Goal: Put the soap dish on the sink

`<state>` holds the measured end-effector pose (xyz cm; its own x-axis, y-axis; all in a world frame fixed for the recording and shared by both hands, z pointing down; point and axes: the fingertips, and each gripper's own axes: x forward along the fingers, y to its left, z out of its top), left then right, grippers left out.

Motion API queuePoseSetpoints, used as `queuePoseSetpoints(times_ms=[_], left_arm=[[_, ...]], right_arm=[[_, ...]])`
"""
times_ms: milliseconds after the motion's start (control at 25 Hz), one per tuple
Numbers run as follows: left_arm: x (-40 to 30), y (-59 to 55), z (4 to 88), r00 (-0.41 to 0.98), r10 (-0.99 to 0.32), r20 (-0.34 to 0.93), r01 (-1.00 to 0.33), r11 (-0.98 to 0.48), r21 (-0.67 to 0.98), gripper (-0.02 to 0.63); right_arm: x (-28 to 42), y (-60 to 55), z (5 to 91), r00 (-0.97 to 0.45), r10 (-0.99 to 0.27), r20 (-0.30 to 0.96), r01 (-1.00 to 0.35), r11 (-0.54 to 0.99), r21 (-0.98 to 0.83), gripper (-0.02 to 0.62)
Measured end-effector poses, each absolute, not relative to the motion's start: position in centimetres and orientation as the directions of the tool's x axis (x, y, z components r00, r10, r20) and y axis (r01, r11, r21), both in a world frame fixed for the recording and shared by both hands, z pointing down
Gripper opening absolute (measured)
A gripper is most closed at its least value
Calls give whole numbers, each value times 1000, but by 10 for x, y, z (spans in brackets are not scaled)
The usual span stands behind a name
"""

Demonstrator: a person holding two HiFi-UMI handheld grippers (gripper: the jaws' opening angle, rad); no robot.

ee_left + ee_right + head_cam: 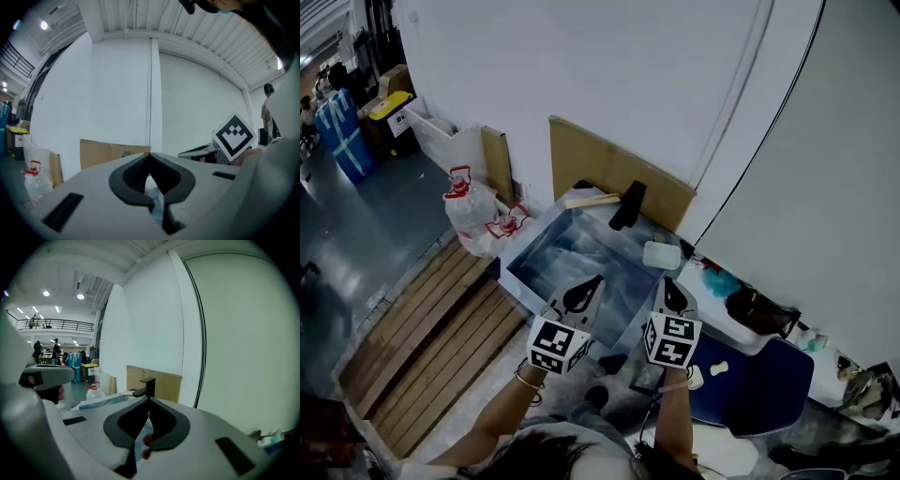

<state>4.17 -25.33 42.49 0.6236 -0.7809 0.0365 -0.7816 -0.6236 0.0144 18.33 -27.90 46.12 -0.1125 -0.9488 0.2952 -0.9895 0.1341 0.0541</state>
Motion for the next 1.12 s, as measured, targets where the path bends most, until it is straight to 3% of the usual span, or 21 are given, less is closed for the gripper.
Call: queuePoseSetpoints(times_ms=[1120], left_arm=[[-45, -93, 393, 686, -727, -30, -727, -686, -3, 9]], right_arm=[[65, -101, 388, -129, -981, 142, -988, 139, 60, 26]])
